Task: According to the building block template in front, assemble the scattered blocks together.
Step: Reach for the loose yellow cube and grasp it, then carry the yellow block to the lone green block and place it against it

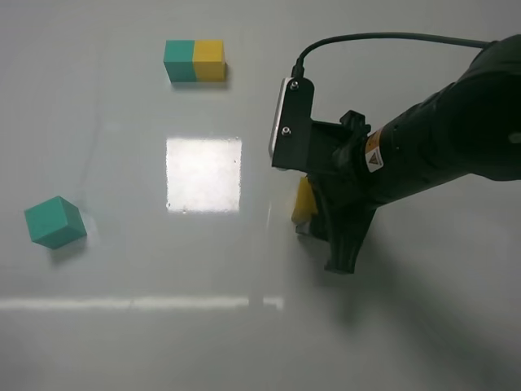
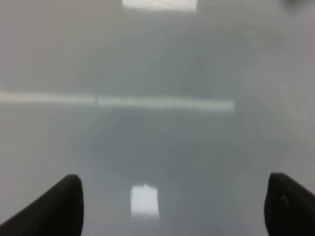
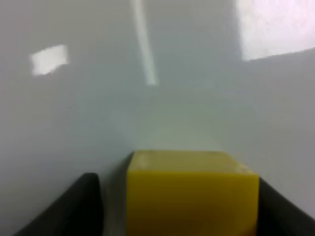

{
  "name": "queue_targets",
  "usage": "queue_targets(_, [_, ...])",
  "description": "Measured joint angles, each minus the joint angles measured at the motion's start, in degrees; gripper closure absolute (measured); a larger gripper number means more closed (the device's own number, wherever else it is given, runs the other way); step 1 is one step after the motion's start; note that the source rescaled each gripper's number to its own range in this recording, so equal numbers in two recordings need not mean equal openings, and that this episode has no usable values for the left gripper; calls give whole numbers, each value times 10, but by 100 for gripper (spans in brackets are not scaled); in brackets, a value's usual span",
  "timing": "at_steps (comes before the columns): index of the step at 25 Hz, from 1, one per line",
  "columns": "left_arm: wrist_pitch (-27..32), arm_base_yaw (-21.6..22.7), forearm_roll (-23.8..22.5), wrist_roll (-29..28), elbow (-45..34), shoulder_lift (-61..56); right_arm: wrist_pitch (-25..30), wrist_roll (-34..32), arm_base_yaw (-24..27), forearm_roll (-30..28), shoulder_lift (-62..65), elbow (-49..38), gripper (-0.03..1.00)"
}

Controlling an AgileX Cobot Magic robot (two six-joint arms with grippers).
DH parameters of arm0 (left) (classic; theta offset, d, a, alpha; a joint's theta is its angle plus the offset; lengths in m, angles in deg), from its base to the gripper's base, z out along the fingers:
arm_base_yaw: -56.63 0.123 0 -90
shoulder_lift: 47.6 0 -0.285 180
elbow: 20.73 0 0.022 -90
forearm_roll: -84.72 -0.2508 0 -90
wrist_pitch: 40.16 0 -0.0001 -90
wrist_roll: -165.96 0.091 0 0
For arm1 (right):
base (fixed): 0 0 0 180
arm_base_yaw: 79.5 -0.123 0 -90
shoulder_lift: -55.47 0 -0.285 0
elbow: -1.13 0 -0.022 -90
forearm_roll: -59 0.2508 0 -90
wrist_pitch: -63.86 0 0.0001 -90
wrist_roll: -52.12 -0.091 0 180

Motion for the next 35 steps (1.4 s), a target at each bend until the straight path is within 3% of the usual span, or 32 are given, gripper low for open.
queue_targets(1, [0,0,0,0,0,0,-1,-1,0,0,0,0,97])
queue_targets(10, [0,0,0,0,0,0,21,-14,-18,3,0,22,96])
queue_targets(14, [0,0,0,0,0,0,52,8,-74,3,-1,85,96])
queue_targets(21, [0,0,0,0,0,0,59,45,-164,3,-47,218,96])
queue_targets(27, [0,0,0,0,0,0,85,90,-187,9,-143,330,96])
queue_targets(35, [0,0,0,0,0,0,88,166,-193,63,-246,425,96])
